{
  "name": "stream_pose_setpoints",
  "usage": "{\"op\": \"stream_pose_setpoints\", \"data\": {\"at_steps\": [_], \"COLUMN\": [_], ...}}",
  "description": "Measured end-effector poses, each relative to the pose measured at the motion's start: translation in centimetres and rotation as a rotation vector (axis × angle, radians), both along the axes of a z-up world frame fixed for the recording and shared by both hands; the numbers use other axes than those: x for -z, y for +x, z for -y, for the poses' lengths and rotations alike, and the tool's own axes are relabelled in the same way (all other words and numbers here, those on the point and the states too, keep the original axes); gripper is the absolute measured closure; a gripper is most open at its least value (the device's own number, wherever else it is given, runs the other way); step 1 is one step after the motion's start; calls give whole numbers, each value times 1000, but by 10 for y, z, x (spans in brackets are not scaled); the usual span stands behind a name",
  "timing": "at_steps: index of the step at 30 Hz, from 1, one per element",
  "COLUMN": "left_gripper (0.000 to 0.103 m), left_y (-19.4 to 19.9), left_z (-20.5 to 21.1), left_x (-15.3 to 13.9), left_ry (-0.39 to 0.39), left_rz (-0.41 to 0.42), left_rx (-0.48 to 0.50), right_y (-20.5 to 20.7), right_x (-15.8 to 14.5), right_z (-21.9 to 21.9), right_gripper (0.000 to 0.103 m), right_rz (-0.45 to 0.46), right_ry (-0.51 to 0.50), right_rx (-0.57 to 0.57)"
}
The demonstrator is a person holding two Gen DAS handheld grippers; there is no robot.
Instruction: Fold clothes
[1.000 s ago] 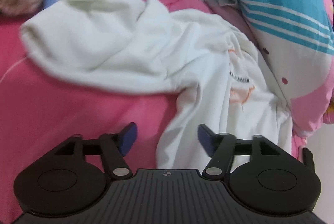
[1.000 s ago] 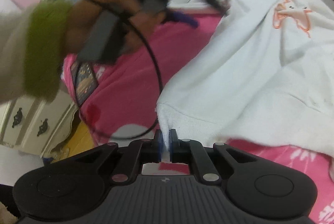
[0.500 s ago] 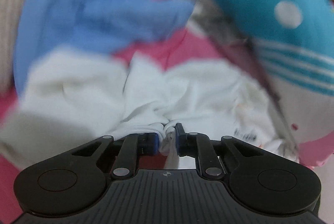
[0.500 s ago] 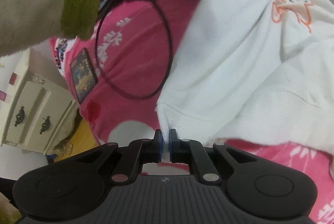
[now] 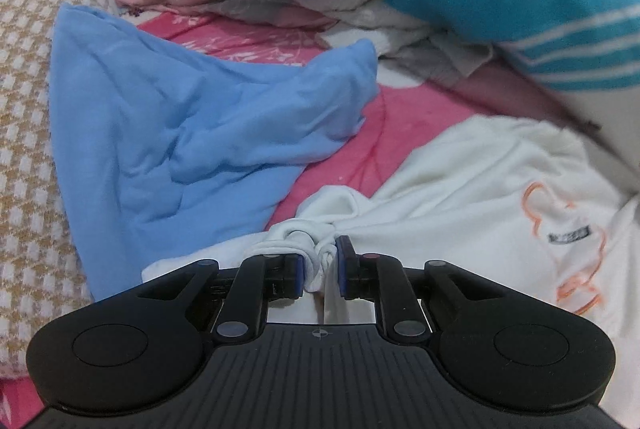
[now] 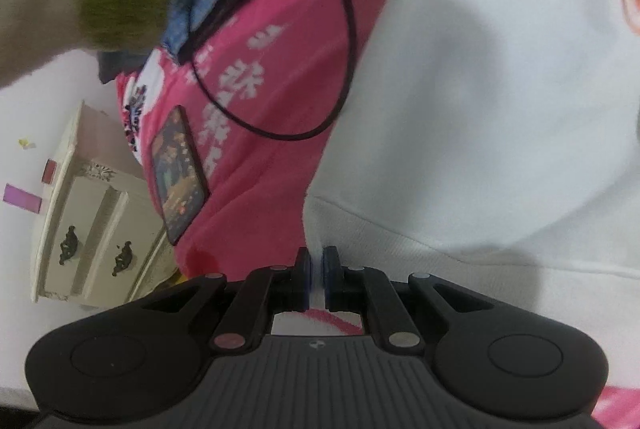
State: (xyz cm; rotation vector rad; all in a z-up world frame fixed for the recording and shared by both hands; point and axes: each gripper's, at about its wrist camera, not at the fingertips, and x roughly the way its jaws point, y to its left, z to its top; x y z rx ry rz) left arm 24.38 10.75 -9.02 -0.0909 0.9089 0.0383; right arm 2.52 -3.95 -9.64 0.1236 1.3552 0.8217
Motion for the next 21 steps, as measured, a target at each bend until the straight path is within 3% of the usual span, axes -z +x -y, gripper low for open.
{"op": "stream_pose_setpoints", "data": {"at_steps": [4, 8, 10, 12, 14, 16, 18, 21], "left_gripper": [83, 72, 67, 61, 52, 51, 43, 41], "left_y": [-2, -3, -9, -21, -35, -53, -74, -103], "left_z": [6, 7, 7, 7, 7, 7, 5, 9], "left_x": [3, -3, -8, -17, -28, -41, -59, -77], "left_ry": [41, 18, 9, 12, 26, 34, 28, 18], "left_rz": [1, -42, -57, -58, -43, -12, 47, 94], "left_rx": [20, 36, 40, 36, 18, -10, -46, -66], "right_y": [5, 3, 1, -5, -13, -21, -28, -31], "right_x": [13, 13, 10, 6, -1, -7, -12, -17], "right_z": [1, 1, -1, -6, -14, -23, -27, -25], "right_gripper": [97, 95, 87, 64, 52, 49, 49, 49], "right_rz": [-56, -69, -65, -53, -13, 34, 65, 58], "right_ry": [15, 12, 8, 20, 20, -2, -13, 11], "right_rx": [55, 83, 93, 97, 83, 60, 51, 61]}}
